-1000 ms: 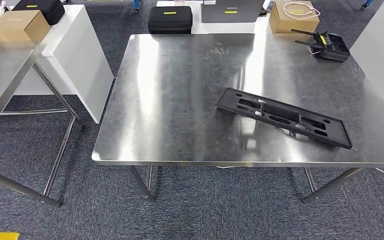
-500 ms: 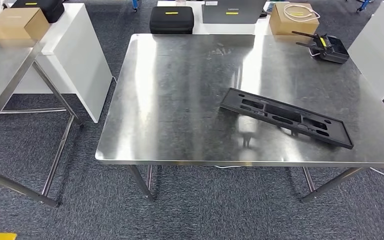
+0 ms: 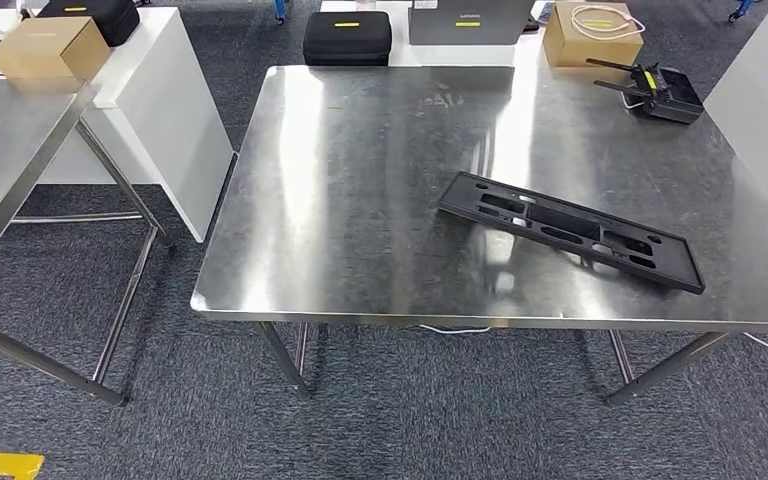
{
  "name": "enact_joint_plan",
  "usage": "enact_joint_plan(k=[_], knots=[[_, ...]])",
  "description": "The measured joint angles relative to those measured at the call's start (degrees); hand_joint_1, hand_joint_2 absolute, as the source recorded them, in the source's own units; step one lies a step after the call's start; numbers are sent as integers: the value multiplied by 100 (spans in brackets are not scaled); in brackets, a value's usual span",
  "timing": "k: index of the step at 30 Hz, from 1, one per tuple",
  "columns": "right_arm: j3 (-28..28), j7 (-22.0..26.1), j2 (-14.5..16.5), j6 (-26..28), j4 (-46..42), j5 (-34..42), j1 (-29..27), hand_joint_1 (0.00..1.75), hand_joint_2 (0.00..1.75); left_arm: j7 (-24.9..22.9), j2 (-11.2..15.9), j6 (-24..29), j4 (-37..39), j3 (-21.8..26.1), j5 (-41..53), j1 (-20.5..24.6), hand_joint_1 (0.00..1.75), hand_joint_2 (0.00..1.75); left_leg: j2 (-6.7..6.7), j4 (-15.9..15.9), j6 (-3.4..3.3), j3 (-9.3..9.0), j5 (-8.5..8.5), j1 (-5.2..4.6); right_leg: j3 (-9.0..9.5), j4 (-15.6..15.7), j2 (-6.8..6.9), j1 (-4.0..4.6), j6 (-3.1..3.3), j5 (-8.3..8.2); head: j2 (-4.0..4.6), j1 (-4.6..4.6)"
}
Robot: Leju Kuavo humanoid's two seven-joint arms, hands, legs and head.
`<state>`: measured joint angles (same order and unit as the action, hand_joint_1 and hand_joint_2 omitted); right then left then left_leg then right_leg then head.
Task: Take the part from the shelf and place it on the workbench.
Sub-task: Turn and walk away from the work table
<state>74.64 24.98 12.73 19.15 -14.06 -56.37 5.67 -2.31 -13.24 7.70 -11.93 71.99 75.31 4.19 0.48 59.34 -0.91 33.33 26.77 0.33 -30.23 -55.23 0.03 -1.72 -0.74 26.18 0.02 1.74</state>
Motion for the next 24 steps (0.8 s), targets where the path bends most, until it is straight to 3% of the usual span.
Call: enact_joint_plan(k=[3,4,5,6,9,11,14,15,18,19,23,24], knots=[[-27,4,6,10,3,-30,-3,0,175,8,-1,-13,0,22,-11,0,0,0,-17,1038,97,398,666,41,-69,1,24,9,85,-53,0,32],[-31,4,8,12,4,-37,-5,0,175,13,-1,-16,0,30,-14,-1,0,0,-18,1337,115,497,800,49,-95,-1,32,18,96,-68,0,32],[-32,4,9,13,4,-42,-8,0,175,18,-1,-19,0,37,-18,-2,0,0,-19,1452,120,505,826,55,-119,-6,37,26,101,-83,0,33],[-33,4,11,13,5,-44,-10,0,175,21,-1,-19,0,43,-22,-3,0,0,-20,1314,112,387,738,59,-138,-12,39,31,97,-98,0,33],[-37,4,30,15,5,-45,-10,0,175,23,2,-34,0,51,-32,7,0,0,-23,162,31,-338,307,49,-166,-33,38,59,47,-140,0,32],[-41,3,43,26,6,-45,-8,0,175,23,4,-45,0,51,-36,16,0,0,-22,-203,-25,-535,217,12,-177,-37,45,82,-11,-177,0,26],[-51,-6,61,61,10,-50,-8,0,175,20,3,-45,0,59,-68,15,0,0,-28,-270,-130,-479,101,-10,-225,-40,50,88,-121,-214,0,19],[-55,-9,66,71,12,-53,-9,0,175,19,1,-45,0,63,-81,18,0,0,-36,-307,-180,-441,38,-3,-296,-150,44,92,-119,-118,0,13],[-62,-13,63,80,16,-58,-10,0,175,21,-5,-45,0,70,-102,24,0,0,-48,-348,-262,-310,-93,0,-602,-821,27,88,-15,384,0,-9],[-63,-13,63,80,16,-58,-10,0,175,21,-5,-45,0,71,-104,24,0,0,-48,-348,-263,-293,-105,-3,-647,-939,26,85,-2,455,0,-12],[-63,-13,63,80,16,-58,-10,0,175,21,-5,-45,0,71,-104,24,0,0,-48,-348,-263,-288,-110,-5,-661,-977,26,85,0,475,0,-12],[-63,-13,63,82,16,-59,-10,0,175,20,-5,-45,0,73,-105,23,0,0,-49,-346,-266,-265,-125,-8,-714,-1127,25,85,4,544,0,-10]])
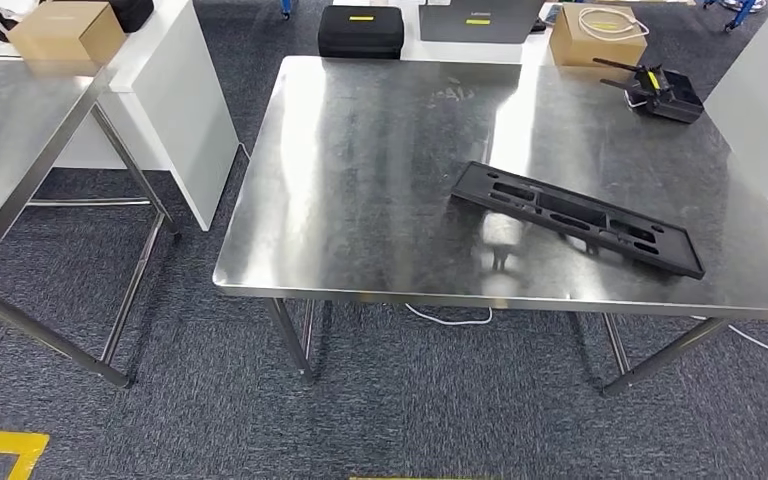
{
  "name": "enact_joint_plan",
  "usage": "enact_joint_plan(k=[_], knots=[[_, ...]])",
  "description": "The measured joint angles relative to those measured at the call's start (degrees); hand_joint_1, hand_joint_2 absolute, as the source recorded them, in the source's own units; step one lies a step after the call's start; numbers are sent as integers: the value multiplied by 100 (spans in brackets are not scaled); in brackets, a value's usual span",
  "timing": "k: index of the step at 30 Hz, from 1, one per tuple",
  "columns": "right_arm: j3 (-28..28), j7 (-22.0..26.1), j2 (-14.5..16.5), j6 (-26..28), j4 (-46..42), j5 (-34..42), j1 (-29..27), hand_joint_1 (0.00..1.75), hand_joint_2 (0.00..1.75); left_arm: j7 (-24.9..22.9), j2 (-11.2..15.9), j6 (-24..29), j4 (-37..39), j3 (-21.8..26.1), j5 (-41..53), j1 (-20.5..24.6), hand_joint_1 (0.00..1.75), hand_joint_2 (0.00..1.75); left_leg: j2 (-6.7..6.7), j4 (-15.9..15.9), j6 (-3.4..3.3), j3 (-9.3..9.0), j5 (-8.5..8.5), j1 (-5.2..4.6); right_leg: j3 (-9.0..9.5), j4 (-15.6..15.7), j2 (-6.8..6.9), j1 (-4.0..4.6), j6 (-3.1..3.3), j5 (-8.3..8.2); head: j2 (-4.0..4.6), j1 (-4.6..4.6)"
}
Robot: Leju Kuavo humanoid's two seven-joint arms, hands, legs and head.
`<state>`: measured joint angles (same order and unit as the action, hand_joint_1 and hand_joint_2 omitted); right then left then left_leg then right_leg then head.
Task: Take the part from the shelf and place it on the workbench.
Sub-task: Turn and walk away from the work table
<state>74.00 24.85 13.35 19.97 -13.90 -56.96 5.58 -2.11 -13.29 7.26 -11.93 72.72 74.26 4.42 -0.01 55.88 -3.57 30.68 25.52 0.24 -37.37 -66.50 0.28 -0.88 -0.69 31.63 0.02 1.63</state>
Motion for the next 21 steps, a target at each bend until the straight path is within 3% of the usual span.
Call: enact_joint_plan(k=[2,3,4,5,6,7,9,11,12,13,14,16,18,21], knots=[[-3,-7,-2,11,1,-8,-1,0,175,-15,-1,0,0,7,-2,-2,0,0,-1,5,1,88,-61,-9,-73,-351,-1,-2,-25,142,0,-2],[-8,-19,-6,24,2,-18,3,0,175,-38,-3,-2,0,16,-3,-1,0,0,3,12,21,169,-131,-14,166,-154,-1,-12,-85,105,0,-6],[-25,-37,-11,35,2,-30,11,0,175,-62,-5,-3,0,31,1,3,0,0,10,29,73,249,-223,-26,479,257,-12,-2,-118,-3,0,-6],[-44,-54,-15,47,3,-41,19,0,175,-85,-8,-4,0,46,10,5,0,0,18,49,133,334,-317,-35,787,693,-21,-14,-127,-131,0,-6],[-62,-66,-14,51,4,-47,30,0,175,-96,-9,-4,0,58,19,5,0,0,27,92,196,398,-346,-31,1045,1150,-26,-33,-86,-266,0,-3],[-77,-72,-10,51,5,-50,37,0,175,-97,-8,-1,0,66,28,4,0,0,28,193,249,464,-259,-24,1040,1243,-28,-43,9,-320,0,4],[-84,-72,-4,51,7,-50,38,0,175,-97,-7,5,0,68,32,-2,0,0,26,689,317,638,250,21,933,1244,-4,-67,137,-428,0,15],[-86,-72,-7,51,7,-50,32,0,175,-97,-7,7,0,68,32,-3,0,0,24,1434,376,824,757,48,821,1226,10,-40,180,-533,0,24],[-87,-72,-8,51,7,-50,31,0,175,-97,-7,7,0,68,32,-3,0,0,23,1687,393,843,841,59,756,1208,13,-28,177,-583,0,23],[-87,-72,-8,51,7,-50,30,0,175,-97,-7,7,0,68,33,-3,0,0,23,1733,398,756,798,65,689,1182,14,-20,165,-627,0,24],[-87,-72,-9,51,7,-50,29,0,175,-97,-7,7,0,68,33,-3,0,0,23,1567,390,564,675,70,613,1153,14,-13,151,-664,0,26],[-89,-72,-4,51,7,-49,29,0,175,-96,-5,7,0,68,34,7,0,0,25,766,332,-39,464,64,500,1098,9,-3,114,-728,0,26],[-92,-72,8,51,7,-49,34,0,175,-95,-1,9,0,68,34,20,0,0,27,181,259,-409,429,27,449,1084,15,4,51,-800,0,22],[-93,-72,26,49,7,-49,35,0,175,-97,4,16,0,68,43,27,0,0,19,24,135,-393,329,-17,420,1116,27,10,-67,-920,0,47]])
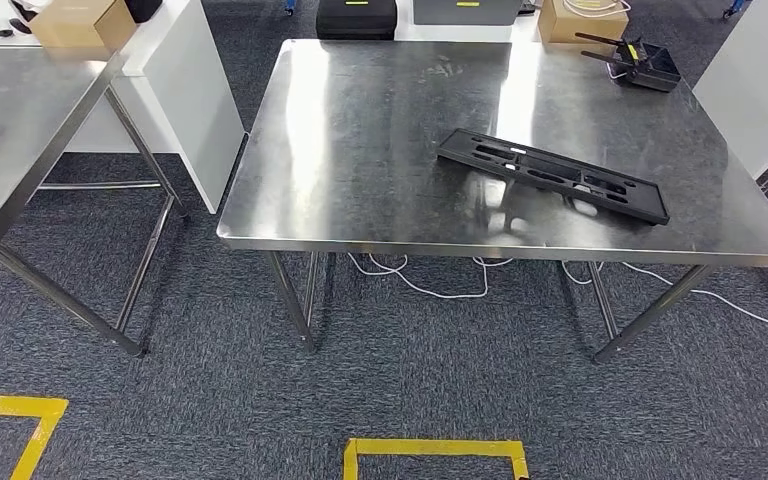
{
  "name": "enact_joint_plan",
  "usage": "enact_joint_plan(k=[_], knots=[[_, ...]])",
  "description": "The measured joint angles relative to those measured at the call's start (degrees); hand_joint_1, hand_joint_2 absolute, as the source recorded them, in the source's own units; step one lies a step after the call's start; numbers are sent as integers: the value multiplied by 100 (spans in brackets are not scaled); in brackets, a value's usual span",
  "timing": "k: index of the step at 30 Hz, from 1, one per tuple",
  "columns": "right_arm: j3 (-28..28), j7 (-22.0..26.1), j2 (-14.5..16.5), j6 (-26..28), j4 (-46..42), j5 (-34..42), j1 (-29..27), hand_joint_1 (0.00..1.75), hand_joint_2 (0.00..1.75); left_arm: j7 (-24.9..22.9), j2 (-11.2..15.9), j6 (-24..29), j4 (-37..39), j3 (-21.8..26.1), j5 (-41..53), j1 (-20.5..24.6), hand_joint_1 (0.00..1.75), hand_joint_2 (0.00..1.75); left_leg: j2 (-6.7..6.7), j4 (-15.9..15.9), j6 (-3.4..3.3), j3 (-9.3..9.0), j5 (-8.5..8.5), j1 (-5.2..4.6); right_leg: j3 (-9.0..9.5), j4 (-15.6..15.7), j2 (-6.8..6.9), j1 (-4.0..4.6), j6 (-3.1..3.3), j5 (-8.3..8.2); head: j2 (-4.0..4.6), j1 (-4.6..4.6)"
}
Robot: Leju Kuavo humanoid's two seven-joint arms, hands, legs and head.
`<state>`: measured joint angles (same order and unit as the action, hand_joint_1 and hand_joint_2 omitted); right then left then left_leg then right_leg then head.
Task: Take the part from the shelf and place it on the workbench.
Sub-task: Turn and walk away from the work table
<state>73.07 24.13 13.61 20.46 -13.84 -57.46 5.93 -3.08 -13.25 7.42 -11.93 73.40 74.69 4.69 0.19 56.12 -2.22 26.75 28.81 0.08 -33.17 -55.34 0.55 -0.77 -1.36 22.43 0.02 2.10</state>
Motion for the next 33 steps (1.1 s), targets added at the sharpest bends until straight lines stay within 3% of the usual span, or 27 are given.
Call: enact_joint_plan(k=[1,2,3,5,6,7,8,9,11,13,15,17,19,21,22,23,25,27,28,31,33], knots=[[0,0,3,-1,0,1,-2,0,175,-2,-2,4,0,-1,6,7,0,0,-13,-52,-38,33,-77,9,-32,-23,-4,6,-18,21,0,4],[0,0,3,-1,0,2,-3,0,175,-3,-7,9,0,-1,13,15,0,0,-24,-105,-82,88,-167,24,-104,-130,-12,18,-7,142,0,-6],[0,0,0,-2,0,3,-3,0,175,-5,-11,18,0,-2,24,21,0,0,-35,-147,-111,163,-255,41,-213,-366,-22,22,26,361,0,-18],[0,1,-5,-10,0,5,-2,0,175,-11,-20,34,0,-2,49,26,0,0,-41,-150,-138,359,-400,37,-490,-1158,-36,2,76,898,0,-41],[0,3,-7,-17,0,6,-3,0,175,-14,-22,41,0,-2,60,25,0,0,-45,-147,-132,452,-468,38,-579,-1534,-38,-13,56,1057,0,-49],[-1,5,-11,-30,0,6,-3,0,175,-15,-25,46,0,-2,67,25,0,0,-49,-141,-117,550,-539,41,-581,-1762,-38,-32,-7,1085,0,-55],[-2,8,-18,-43,0,6,-3,0,175,-13,-28,52,0,-2,70,24,0,0,-52,-137,-94,636,-604,45,-465,-1758,-38,-52,-91,1001,0,-62],[-3,10,-25,-56,0,6,-2,0,175,-7,-31,57,0,-3,74,24,0,0,-53,-130,-65,702,-667,51,-246,-1551,-37,-74,-170,877,0,-63],[-8,11,-34,-72,0,9,13,0,175,17,-34,64,0,-4,96,25,0,0,-54,-78,12,828,-773,44,427,-666,-40,-110,-260,732,0,-75],[-10,11,-27,-75,2,28,29,0,175,48,-32,60,-1,-8,135,24,0,0,-55,2,81,934,-867,12,849,30,-63,-107,-218,791,0,-76],[-9,10,-16,-69,4,63,21,0,175,64,-22,39,-1,-20,180,12,0,0,-53,42,126,992,-949,18,848,144,-80,-112,-143,819,0,-60],[-7,5,-5,-58,6,97,5,0,175,63,-6,16,0,-44,223,-8,0,0,-51,185,172,1061,-789,73,778,111,-62,-146,-34,758,0,-52],[-5,2,-3,-50,7,109,4,0,175,42,5,9,0,-75,247,-18,0,0,-49,749,223,1237,-262,108,695,106,-37,-136,103,671,0,-47],[-4,-1,-6,-49,7,103,2,0,175,16,7,9,0,-96,253,-20,0,0,-48,1520,256,1416,208,112,596,94,-19,-88,180,591,0,-45],[-4,-3,-6,-49,7,98,0,0,175,7,7,10,0,-99,254,-20,0,0,-48,1737,256,1414,270,112,549,81,-13,-67,191,553,0,-47],[-4,-6,-6,-49,8,95,-2,0,175,2,8,11,0,-101,254,-20,0,0,-48,1747,242,1317,219,111,508,66,-13,-51,188,522,0,-46],[-4,-11,-5,-49,9,91,-4,0,175,-2,10,13,0,-108,254,-20,0,0,-36,1122,164,813,-41,101,446,38,-21,-28,170,473,0,-45],[-4,-13,8,-50,13,90,2,0,175,-2,26,17,-1,-115,254,-17,0,0,-12,368,58,319,-122,66,401,28,-22,-22,121,430,0,-55],[-4,-13,16,-50,16,88,8,0,175,-2,35,21,-2,-117,254,-18,0,0,0,158,12,207,-106,35,380,28,-19,-34,79,402,0,-56],[-5,-19,37,-50,25,81,18,0,175,-5,43,29,-2,-118,252,-21,0,0,-17,-35,-93,175,-198,-26,326,49,-17,-65,-61,331,0,-40],[-7,-25,38,-49,28,79,21,0,175,-9,38,29,-2,-121,252,-6,0,0,-51,-174,-171,179,-334,1,187,-187,-30,-42,-51,509,0,-51]])
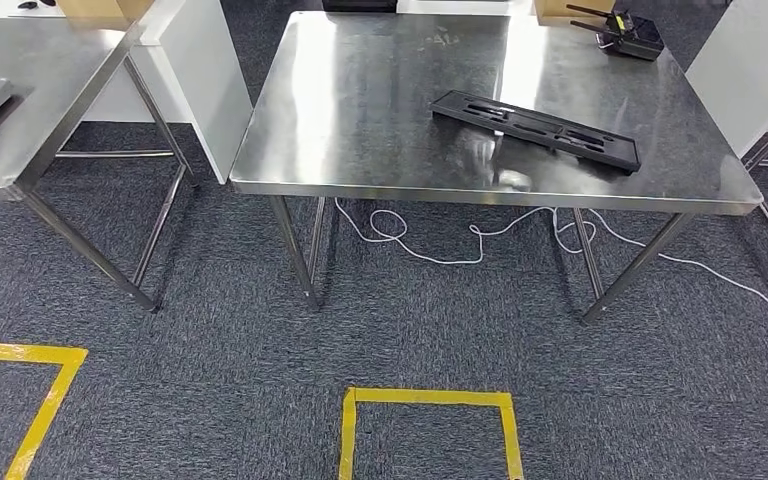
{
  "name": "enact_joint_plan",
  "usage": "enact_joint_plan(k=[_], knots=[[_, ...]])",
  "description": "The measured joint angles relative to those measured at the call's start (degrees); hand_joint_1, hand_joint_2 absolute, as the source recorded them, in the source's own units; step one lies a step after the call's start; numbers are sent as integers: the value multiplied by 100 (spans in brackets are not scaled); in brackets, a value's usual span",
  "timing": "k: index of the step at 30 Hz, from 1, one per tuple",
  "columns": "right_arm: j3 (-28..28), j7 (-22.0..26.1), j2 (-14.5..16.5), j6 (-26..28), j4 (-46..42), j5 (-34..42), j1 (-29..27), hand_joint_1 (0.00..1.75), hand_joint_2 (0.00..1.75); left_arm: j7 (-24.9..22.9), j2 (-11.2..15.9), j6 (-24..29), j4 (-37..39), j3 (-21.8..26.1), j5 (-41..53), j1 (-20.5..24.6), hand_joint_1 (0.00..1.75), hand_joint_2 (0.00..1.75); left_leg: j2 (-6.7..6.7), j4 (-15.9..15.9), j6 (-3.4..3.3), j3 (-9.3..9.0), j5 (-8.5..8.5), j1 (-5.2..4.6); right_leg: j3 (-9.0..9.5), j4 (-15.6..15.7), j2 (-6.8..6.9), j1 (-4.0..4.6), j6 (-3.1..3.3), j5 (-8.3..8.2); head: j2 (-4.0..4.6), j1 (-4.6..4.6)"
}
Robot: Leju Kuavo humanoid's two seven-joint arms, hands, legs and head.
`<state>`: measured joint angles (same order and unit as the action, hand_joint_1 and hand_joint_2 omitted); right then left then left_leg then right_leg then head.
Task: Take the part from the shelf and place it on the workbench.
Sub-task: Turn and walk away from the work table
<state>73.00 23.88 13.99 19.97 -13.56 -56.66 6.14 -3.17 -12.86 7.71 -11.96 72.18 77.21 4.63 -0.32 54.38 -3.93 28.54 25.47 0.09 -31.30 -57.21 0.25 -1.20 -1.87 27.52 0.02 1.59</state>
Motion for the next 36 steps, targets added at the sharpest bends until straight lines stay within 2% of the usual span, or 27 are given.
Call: enact_joint_plan(k=[2,3,4,5,6,7,8,9,11,13,14,16,18,19,20,21,22,24,25,26,28,30,31,33,34,35,36], knots=[[0,-1,-13,1,1,1,2,0,175,-10,-3,-7,0,-7,1,15,0,0,-14,-45,-8,80,-83,12,-314,-698,-13,-10,62,388,0,-31],[0,-1,-21,1,1,1,0,0,175,-19,-4,-11,0,-10,1,16,0,0,-17,-38,14,136,-109,10,-459,-1069,-14,-26,60,538,0,-43],[1,-2,-32,3,1,2,-4,0,175,-30,-4,-15,0,-11,1,16,0,0,-19,-32,39,187,-139,9,-526,-1301,-13,-44,24,600,0,-47],[1,-4,-45,7,1,1,-9,0,175,-41,-8,-17,1,-12,1,16,0,0,-20,-21,64,233,-168,13,-487,-1330,-13,-60,-40,564,0,-49],[1,-9,-56,14,1,-2,-10,0,175,-51,-11,-17,1,-12,0,16,0,0,-20,-2,90,278,-193,24,-329,-1113,-11,-82,-121,434,0,-49],[0,-14,-66,21,1,-7,-8,0,175,-63,-14,-16,1,-12,-2,16,0,0,-19,35,117,326,-212,39,-84,-720,-9,-108,-202,282,0,-51],[-2,-21,-68,28,2,-15,0,0,175,-74,-13,-12,1,-12,-6,17,0,0,-18,82,151,384,-225,44,177,-304,-14,-112,-244,200,0,-57],[-3,-26,-67,33,4,-22,7,0,175,-86,-11,-8,0,-12,-11,18,0,0,-16,134,186,437,-237,42,361,3,-26,-98,-237,143,0,-59],[-6,-35,-59,43,9,-36,9,0,175,-103,-7,3,-1,-12,-33,19,0,0,-7,232,243,518,-263,18,429,201,-54,-61,-136,176,0,-54],[-6,-42,-55,52,11,-46,0,0,175,-122,-7,11,0,-10,-66,13,0,0,6,301,282,561,-269,39,331,166,-57,-74,-18,155,0,-42],[-7,-44,-51,55,12,-52,-2,0,175,-132,-6,17,0,-8,-82,9,0,0,10,371,303,595,-186,59,303,157,-53,-77,47,131,0,-33],[-8,-56,-44,66,14,-56,-3,0,175,-149,-5,29,0,-2,-109,1,0,0,17,801,351,745,242,88,244,157,-44,-72,180,54,0,-16],[-9,-75,-44,80,14,-56,-11,0,175,-160,-5,35,0,2,-126,1,0,0,20,1538,380,947,769,93,161,146,-34,-27,256,-32,0,-4],[-8,-82,-44,86,14,-54,-18,0,175,-163,-5,34,0,4,-130,0,0,0,21,1814,376,994,894,93,108,139,-30,-1,271,-70,0,-3],[-8,-86,-44,92,14,-50,-25,0,175,-165,-5,32,0,6,-133,0,0,0,22,1931,354,958,911,91,56,129,-28,28,277,-105,0,-2],[-7,-88,-44,99,14,-44,-30,0,175,-166,-5,26,0,8,-135,0,0,0,24,1814,312,813,818,83,16,122,-28,57,281,-132,0,-2],[-7,-89,-44,109,14,-36,-32,0,175,-166,-5,18,0,9,-137,0,0,0,28,1498,248,574,669,67,-11,116,-31,86,284,-156,0,-2],[-6,-90,-24,140,18,-13,-32,0,175,-166,11,-2,-1,10,-138,6,0,0,36,688,51,54,481,1,-44,117,-31,114,274,-208,0,-24],[-5,-91,-9,156,21,-2,-31,0,175,-166,25,-7,-2,11,-138,8,0,0,39,416,-24,-102,445,-42,-58,118,-26,101,244,-240,0,-39],[-4,-92,6,167,25,7,-30,0,175,-165,33,-11,-2,14,-137,9,0,0,41,277,-74,-168,444,-81,-72,125,-19,73,205,-272,0,-49],[-3,-96,31,175,28,14,-33,0,175,-167,39,-17,-2,21,-139,6,0,0,36,162,-114,-162,340,-119,-87,161,-11,52,119,-344,0,-46],[-3,-98,34,178,29,14,-41,0,175,-169,29,-19,0,27,-150,19,0,0,10,-23,-142,-141,163,-91,-179,70,-17,82,111,-253,0,-50],[-4,-100,26,180,29,14,-45,0,175,-168,21,-20,0,30,-162,25,0,0,-2,-103,-132,-104,72,-68,-281,-133,-20,90,137,-86,0,-60],[-4,-105,2,181,29,4,-52,0,175,-169,9,-22,0,35,-193,30,0,0,-10,-129,-93,26,-46,-57,-540,-823,-24,45,174,356,0,-75],[-5,-109,-15,182,29,-8,-59,0,175,-174,3,-22,1,40,-213,28,0,0,-14,-123,-56,99,-95,-54,-626,-1153,-23,17,144,487,0,-79],[-5,-114,-34,182,28,-24,-65,0,175,-181,-7,-19,1,48,-231,26,0,0,-20,-111,-27,171,-143,-47,-638,-1345,-23,-11,78,512,0,-80],[-7,-122,-56,182,28,-44,-69,0,175,-188,-18,-15,2,56,-248,26,0,0,-25,-88,8,246,-185,-34,-549,-1331,-22,-38,-13,431,0,-81]])
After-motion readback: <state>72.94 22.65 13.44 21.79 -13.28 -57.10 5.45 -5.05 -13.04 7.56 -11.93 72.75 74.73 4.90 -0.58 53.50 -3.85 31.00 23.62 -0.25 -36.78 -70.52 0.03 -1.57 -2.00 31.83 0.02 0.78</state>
